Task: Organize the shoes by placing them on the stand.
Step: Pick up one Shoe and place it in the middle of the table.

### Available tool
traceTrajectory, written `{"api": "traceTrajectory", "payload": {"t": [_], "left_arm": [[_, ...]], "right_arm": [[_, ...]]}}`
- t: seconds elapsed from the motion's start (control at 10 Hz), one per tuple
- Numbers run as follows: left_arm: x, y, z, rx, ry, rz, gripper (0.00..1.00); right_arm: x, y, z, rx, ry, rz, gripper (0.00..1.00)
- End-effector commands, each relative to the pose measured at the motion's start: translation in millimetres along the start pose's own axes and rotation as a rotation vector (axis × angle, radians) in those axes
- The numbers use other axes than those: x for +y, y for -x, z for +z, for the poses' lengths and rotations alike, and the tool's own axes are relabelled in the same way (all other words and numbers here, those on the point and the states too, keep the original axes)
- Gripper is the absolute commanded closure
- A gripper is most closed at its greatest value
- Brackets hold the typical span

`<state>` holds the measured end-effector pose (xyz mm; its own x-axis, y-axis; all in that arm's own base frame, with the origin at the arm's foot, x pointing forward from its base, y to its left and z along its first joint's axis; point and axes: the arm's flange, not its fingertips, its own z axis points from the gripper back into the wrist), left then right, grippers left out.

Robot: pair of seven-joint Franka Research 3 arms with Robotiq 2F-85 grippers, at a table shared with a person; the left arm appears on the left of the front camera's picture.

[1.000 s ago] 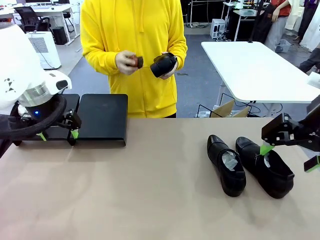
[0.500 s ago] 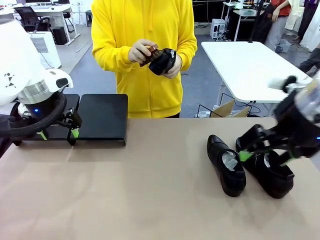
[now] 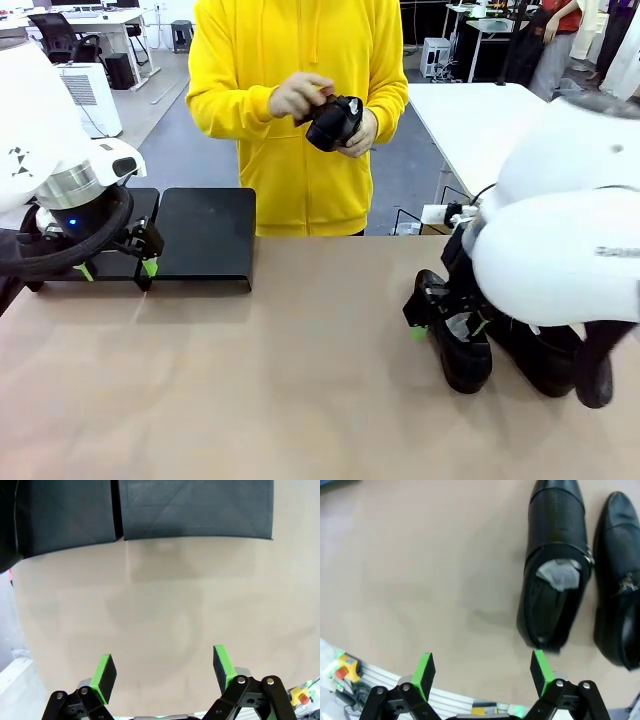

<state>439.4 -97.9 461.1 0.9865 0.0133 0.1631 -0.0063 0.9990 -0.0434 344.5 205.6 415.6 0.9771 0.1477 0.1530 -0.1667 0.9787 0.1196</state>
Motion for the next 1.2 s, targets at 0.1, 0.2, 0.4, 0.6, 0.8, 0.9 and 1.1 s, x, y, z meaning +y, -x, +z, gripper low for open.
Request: {"api": "traceTrajectory", "payload": {"t": [0.1,0.2,0.4,0.6,0.8,0.9,1.1], "left_arm": [[1,1,-1,-0.009,0.001,0.011,0.00],[1,1,-1,-0.009,0.001,0.011,0.00],[1,1,-1,-0.009,0.001,0.011,0.00],[1,1,-1,-0.009,0.001,0.011,0.00],[1,1,-1,-0.009,0.001,0.011,0.00],[1,1,-1,-0.009,0.001,0.011,0.00],[1,1,-1,-0.009,0.001,0.011,0.00]], "right_arm": [[7,-26,-32,-0.006,0.066,-0.022,0.00],[6,-30,-42,-0.012,0.089,-0.032,0.00],[5,-34,-52,-0.081,0.158,-0.072,0.00],[3,-35,-64,-0.070,0.156,-0.108,0.00],[2,-33,-76,-0.084,0.162,-0.132,0.00],[0,-31,-83,-0.082,0.168,-0.138,0.00],[-2,-31,-87,-0.098,0.146,-0.148,0.14]]}}
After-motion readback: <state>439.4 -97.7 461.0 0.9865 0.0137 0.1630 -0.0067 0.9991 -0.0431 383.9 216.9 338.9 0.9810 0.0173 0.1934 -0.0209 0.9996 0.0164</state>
